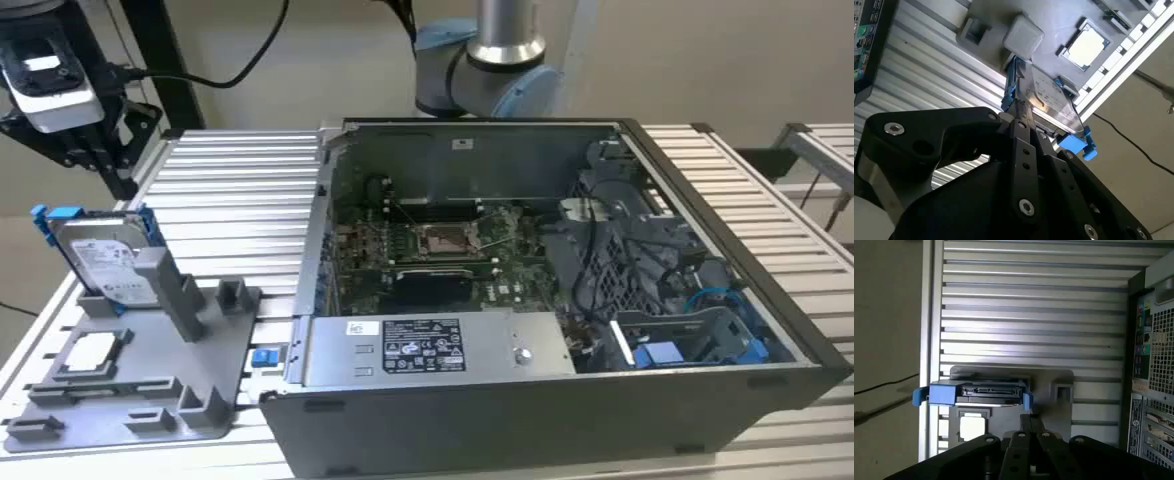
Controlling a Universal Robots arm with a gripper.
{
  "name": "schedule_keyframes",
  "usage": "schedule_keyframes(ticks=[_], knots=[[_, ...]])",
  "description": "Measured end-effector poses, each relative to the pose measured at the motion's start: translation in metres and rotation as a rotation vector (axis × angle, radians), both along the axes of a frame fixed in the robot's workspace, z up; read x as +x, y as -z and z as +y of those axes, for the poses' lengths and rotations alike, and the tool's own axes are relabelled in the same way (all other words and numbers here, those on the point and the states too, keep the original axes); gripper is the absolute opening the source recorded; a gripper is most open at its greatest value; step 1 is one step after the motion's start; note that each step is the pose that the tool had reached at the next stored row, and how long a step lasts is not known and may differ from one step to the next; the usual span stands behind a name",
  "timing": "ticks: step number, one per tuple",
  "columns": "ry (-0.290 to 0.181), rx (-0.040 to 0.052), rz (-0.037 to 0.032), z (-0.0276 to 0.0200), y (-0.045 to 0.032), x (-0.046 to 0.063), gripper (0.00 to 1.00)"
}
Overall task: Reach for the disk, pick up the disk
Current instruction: 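Reach for the disk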
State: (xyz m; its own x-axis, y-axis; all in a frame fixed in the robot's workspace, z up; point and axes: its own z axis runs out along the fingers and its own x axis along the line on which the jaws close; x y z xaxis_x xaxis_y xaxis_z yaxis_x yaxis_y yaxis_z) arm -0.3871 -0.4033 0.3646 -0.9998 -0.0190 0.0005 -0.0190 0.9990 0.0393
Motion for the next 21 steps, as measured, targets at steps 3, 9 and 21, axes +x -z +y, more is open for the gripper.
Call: schedule_keyframes(ticks=[3, 9, 21], knots=[[0.000, 0.0001, 0.0000, 0.0000, 0.0000, 0.000, 0.00], [0.000, 0.0003, 0.0000, 0.0000, 0.0000, 0.000, 0.00], [0.000, 0.0004, 0.0000, 0.0106, 0.0012, -0.033, 0.00]])
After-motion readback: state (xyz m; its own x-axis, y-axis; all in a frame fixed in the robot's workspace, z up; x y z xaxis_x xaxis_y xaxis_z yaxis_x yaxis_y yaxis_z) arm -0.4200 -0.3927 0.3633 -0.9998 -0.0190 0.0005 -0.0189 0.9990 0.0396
